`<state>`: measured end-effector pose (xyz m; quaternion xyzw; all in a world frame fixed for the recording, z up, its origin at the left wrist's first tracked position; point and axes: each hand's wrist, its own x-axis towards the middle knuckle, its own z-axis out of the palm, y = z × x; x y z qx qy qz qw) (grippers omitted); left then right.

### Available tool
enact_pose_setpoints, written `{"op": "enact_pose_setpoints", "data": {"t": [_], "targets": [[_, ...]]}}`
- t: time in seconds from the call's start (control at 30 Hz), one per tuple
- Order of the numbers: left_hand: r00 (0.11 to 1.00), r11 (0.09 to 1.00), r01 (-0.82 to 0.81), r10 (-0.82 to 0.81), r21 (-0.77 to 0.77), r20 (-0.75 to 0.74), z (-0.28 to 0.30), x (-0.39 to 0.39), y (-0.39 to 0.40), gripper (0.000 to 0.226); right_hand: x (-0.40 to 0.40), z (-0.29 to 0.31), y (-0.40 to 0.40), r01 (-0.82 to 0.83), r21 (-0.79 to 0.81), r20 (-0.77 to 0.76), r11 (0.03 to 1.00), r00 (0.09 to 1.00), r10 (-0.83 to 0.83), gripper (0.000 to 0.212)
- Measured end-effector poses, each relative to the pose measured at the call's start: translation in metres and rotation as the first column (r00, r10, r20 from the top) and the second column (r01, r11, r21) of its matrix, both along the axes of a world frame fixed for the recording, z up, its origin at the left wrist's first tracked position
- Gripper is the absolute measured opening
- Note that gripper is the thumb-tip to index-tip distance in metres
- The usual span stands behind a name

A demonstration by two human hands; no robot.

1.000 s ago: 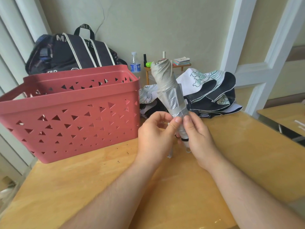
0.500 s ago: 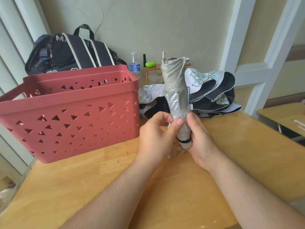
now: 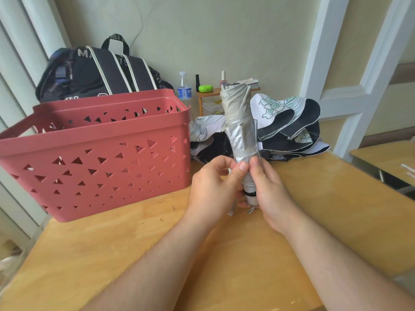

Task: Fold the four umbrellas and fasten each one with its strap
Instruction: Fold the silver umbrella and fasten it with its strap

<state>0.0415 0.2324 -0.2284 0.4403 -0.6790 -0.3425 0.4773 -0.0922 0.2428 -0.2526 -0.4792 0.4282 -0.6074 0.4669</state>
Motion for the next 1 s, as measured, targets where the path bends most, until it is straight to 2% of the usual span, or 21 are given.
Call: {"op": "enact_pose_setpoints", "data": {"t": [0.13,0.37,0.6,0.73,0.87,1.0], "targets": [[0.996,0.995,-0.044,0.051,-0.092,0.071,-0.008,0.001,-0.009,0.027,-0.003,0.000,-0.002,-0.028,0.067,0.034,0.997,0.999,0.026,0.082],[0.995,1.000,0.023,-0.023,0.001,-0.102,-0.002,-0.003,-0.002,0.027,0.000,-0.001,-0.005,0.023,0.030,0.092,0.999,0.995,-0.026,0.056],[0.952,0.975,0.139,-0.083,0.175,-0.295,0.000,-0.006,-0.002,0.021,0.001,0.001,-0.001,0.062,0.022,0.030,0.998,0.998,-0.063,0.066],[0.971,0.987,0.121,-0.095,0.107,-0.220,0.003,-0.001,-0.004,0.019,0.001,0.002,0.001,0.066,0.052,0.011,0.997,0.998,-0.066,0.073],[0.993,0.998,0.065,-0.062,0.026,-0.100,0.000,0.005,-0.014,0.015,0.000,0.006,0.003,0.045,0.083,-0.003,0.996,0.999,-0.045,0.064],[0.996,0.999,0.039,-0.038,0.007,-0.087,-0.002,0.004,-0.015,0.016,-0.001,0.006,0.005,0.000,0.091,0.030,0.996,1.000,-0.003,0.063]]}}
